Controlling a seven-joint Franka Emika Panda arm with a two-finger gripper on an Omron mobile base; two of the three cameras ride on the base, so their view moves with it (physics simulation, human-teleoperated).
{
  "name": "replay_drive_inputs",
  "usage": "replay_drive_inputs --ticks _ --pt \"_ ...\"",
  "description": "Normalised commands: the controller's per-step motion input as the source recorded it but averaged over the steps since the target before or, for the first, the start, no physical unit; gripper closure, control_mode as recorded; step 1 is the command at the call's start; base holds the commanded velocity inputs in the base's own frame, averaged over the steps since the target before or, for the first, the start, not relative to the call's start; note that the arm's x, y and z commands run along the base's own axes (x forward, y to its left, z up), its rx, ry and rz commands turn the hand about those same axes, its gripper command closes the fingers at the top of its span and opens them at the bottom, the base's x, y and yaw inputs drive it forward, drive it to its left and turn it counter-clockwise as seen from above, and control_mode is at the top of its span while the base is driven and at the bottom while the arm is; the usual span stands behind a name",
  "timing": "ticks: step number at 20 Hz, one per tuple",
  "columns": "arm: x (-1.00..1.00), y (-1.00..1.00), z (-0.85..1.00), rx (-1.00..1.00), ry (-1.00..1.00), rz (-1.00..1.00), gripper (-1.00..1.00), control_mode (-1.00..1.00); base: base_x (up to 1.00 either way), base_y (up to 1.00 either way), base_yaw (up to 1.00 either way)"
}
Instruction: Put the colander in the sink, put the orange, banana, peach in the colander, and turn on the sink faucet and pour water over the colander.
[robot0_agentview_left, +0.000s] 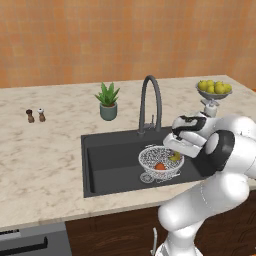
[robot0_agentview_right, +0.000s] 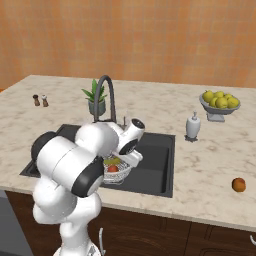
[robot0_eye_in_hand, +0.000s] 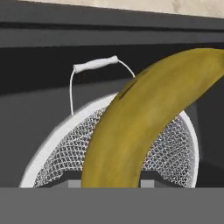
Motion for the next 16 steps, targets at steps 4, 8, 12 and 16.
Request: replay_drive_inputs --ticks 4,8,12,16 --pt "0.29 0.00 -0.34 0.00 0.00 0.01 1.00 -1.00 0.00 0.00 0.00" --pt "0.25 0.00 -0.16 0.00 0.00 0.00 1.00 -1.00 0.00 0.00 0.00" --pt "0.23 0.03 -0.18 0.00 0.00 0.00 1.00 -1.00 0.00 0.00 0.00" --pt "0.18 0.08 -0.26 -0.03 0.00 0.00 -1.00 -1.00 0.00 0.00 0.00"
